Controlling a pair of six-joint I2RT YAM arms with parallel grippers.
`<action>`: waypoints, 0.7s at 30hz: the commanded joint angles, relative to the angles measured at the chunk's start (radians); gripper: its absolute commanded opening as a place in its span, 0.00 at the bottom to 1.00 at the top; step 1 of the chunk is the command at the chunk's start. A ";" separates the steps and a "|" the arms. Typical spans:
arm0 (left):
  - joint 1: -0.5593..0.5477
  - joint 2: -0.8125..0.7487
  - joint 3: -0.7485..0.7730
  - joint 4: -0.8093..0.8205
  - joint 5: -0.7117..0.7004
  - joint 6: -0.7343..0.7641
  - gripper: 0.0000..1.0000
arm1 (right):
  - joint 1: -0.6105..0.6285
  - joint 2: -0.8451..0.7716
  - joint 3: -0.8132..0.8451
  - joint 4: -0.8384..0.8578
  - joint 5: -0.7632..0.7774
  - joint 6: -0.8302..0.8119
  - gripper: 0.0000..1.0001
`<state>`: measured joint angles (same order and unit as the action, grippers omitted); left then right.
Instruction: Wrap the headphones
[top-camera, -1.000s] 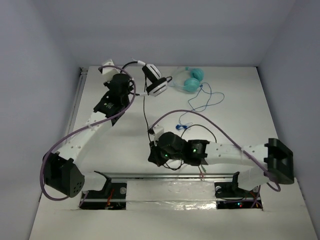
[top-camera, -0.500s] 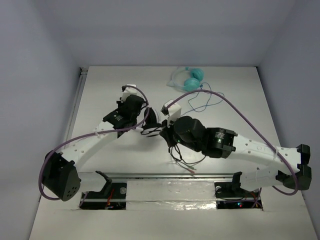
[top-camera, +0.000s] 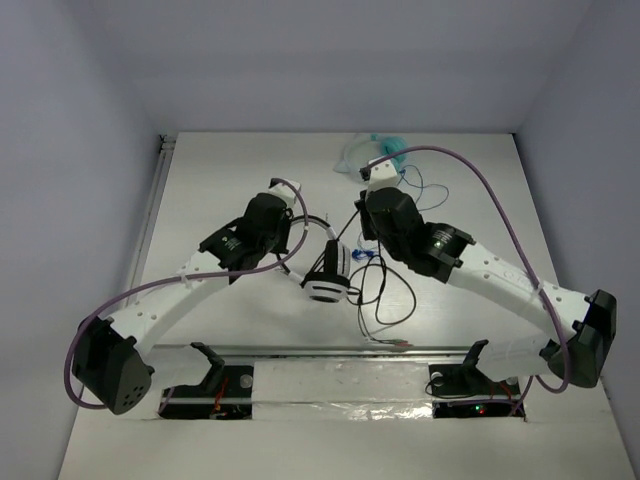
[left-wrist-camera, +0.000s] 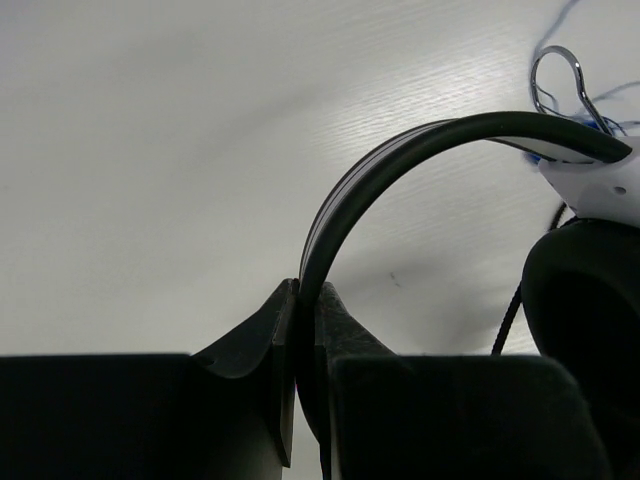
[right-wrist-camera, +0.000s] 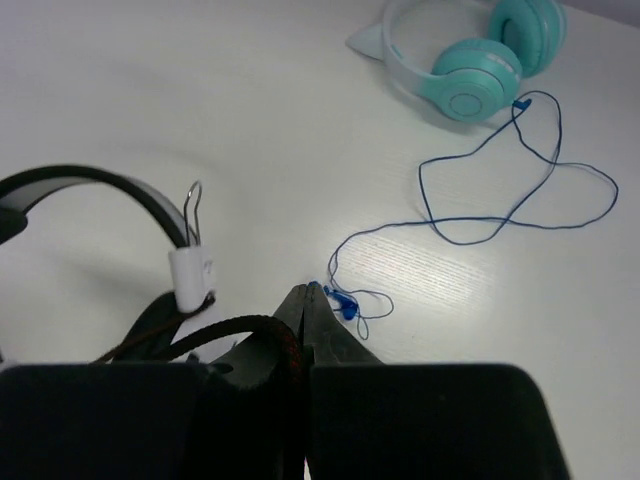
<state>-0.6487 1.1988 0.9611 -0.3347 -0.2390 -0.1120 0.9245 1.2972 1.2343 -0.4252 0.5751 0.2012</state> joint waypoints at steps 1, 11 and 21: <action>-0.003 -0.045 0.042 0.048 0.196 0.032 0.00 | -0.045 0.022 -0.010 0.147 0.066 -0.023 0.00; 0.245 -0.079 0.133 0.126 0.691 -0.060 0.00 | -0.119 -0.005 -0.140 0.226 -0.082 0.085 0.08; 0.314 -0.053 0.261 0.224 1.012 -0.224 0.00 | -0.139 -0.108 -0.357 0.554 -0.564 0.162 0.24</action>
<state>-0.3569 1.1728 1.1595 -0.2420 0.5789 -0.2115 0.7914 1.2110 0.9123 -0.0780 0.1883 0.3267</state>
